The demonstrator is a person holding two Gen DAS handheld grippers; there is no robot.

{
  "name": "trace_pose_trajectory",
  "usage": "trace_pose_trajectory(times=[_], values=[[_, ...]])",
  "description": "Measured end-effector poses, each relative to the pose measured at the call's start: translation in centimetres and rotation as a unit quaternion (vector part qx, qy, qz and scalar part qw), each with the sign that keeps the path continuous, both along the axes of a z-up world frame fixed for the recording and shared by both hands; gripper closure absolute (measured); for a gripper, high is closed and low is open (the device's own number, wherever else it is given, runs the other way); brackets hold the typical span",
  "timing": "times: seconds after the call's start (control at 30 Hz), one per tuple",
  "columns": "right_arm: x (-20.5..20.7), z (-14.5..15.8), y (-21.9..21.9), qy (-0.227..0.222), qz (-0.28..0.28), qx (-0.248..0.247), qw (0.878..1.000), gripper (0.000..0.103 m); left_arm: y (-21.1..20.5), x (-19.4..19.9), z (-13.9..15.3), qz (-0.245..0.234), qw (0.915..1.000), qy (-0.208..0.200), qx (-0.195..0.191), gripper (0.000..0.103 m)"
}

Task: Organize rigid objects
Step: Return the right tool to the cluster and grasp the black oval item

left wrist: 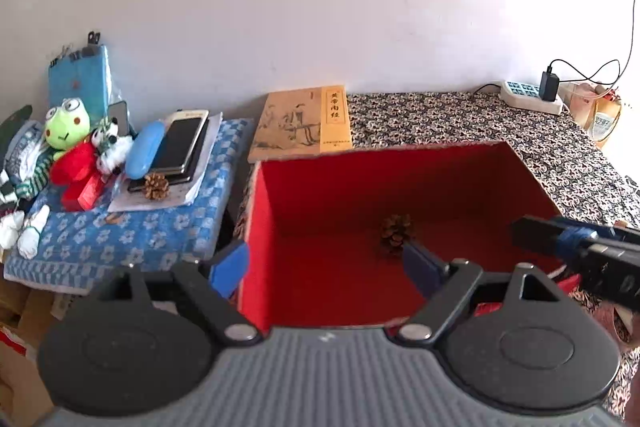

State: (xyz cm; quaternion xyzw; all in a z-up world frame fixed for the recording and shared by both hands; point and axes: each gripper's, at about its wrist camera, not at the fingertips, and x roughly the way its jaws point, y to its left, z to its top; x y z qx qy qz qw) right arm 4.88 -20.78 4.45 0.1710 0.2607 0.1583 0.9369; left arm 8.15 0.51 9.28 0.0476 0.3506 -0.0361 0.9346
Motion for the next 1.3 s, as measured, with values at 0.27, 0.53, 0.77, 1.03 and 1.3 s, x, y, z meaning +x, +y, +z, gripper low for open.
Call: trace_pose_trajectory(times=[0.27,0.53,0.77,1.03,1.3], values=[[-2.7,-1.3,0.1,0.000,0.059,-0.005,0.998,0.077,4.0,-3.1,-1.6,-0.004,0.9990,0.021,-0.038,0.019],[-3.6,-3.8,1.4,0.054,0.119,0.021,0.991,0.078,5.6,-4.6,-7.4,-0.016,0.9915,0.111,-0.065,0.020],[-3.0,-6.5,2.5,0.138,0.138,0.056,0.979,0.078,4.9,-6.1,-11.2,-0.054,0.9801,0.174,-0.078,0.021],[-1.8,-7.9,6.0,0.195,0.204,0.080,0.956,0.078,5.0,-6.2,-13.6,-0.059,0.9689,0.212,-0.113,0.021],[-0.4,-9.9,8.8,0.249,0.218,0.080,0.940,0.081,4.8,-5.8,-14.3,-0.064,0.9678,0.219,-0.106,0.029]])
